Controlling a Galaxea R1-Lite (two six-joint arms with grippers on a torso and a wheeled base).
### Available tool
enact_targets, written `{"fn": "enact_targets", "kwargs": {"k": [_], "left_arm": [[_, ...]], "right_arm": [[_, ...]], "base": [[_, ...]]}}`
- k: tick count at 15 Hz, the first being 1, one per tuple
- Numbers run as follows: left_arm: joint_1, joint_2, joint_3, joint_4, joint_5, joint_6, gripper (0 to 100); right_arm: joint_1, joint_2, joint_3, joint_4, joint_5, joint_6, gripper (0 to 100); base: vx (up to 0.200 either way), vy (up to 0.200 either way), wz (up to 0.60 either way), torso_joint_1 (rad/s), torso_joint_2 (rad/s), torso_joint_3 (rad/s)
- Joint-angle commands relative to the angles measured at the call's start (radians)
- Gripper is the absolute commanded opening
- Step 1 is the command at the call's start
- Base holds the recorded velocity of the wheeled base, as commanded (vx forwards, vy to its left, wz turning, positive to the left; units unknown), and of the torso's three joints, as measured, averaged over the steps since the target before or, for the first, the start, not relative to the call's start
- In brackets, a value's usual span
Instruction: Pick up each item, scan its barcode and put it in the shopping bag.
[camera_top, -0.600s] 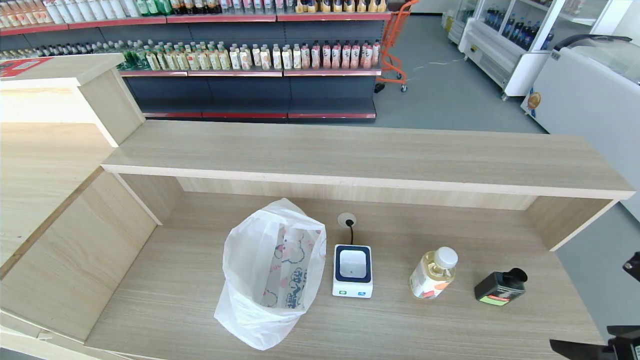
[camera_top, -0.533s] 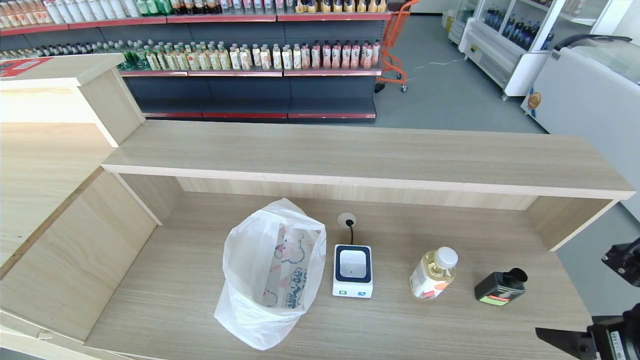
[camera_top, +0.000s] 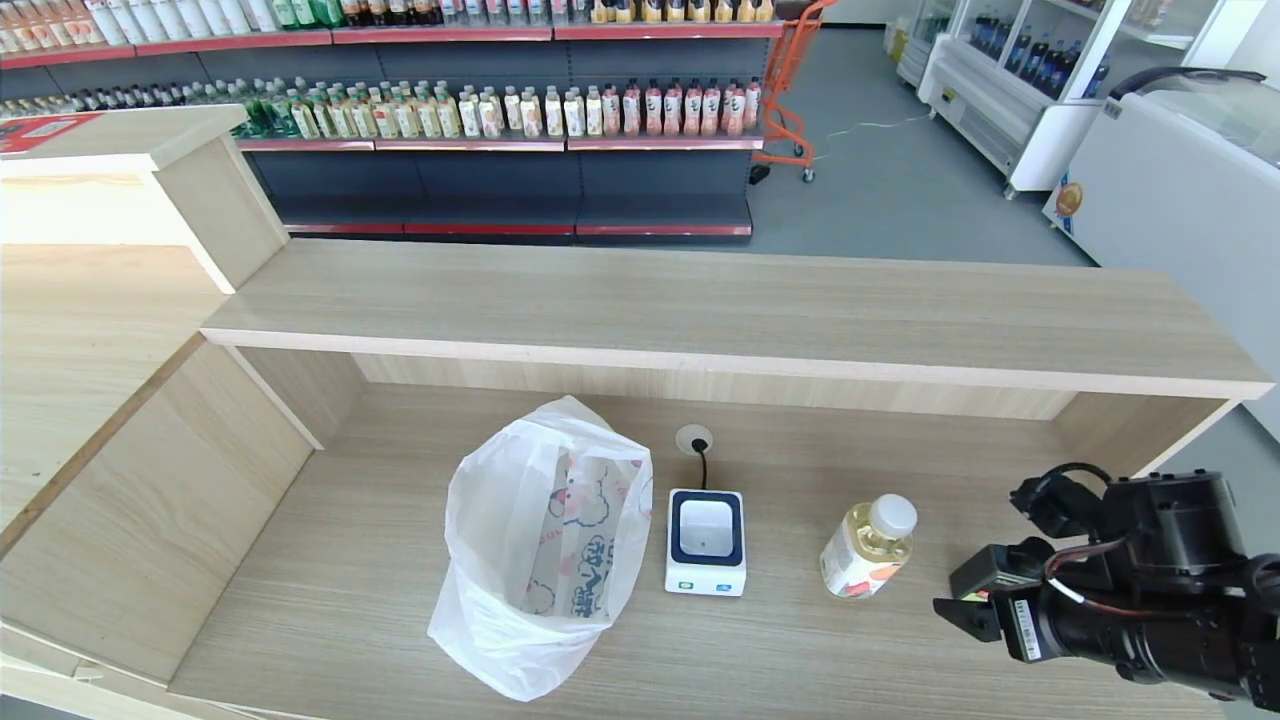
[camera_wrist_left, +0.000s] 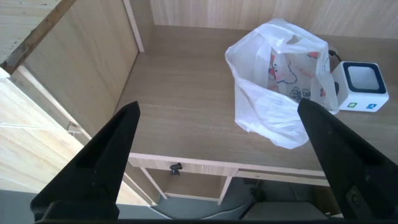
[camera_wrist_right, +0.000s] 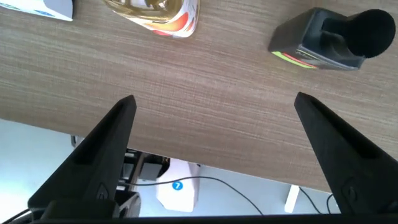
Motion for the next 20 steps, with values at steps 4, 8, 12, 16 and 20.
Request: {"fn": "enact_targets", "kwargs": {"k": [4,8,12,16,20], "left_arm": [[0.000,0.000,-0.001,0.000,0.000,0.000,100],[0.000,0.000,0.001,0.000,0.000,0.000,100],[0.000,0.000,0.001,0.000,0.000,0.000,100],[0.000,0.000,0.001,0.000,0.000,0.000,100],[0.000,0.000,-0.001,0.000,0.000,0.000,100]], "right_arm": [[0.088,0.239,0.018,-0.251,-0.052,-0.001,100],[0.134,0.375,0.033,-0.488,-0.119,-0.001,100],[0.209,0.516,0.030,-0.725,-0.127,-0.001,100],[0.246,0.631,0.021,-0.886,-0.198,-0.002,100],[0.252,0.720,-0.025,-0.982,-0.199,-0.016,100]], "base": [[0.000,0.000,0.00,0.000,0.00,0.000],[0.000,0.000,0.00,0.000,0.00,0.000],[0.000,0.000,0.00,0.000,0.00,0.000],[0.000,0.000,0.00,0.000,0.00,0.000],[0.000,0.000,0.00,0.000,0.00,0.000]]}}
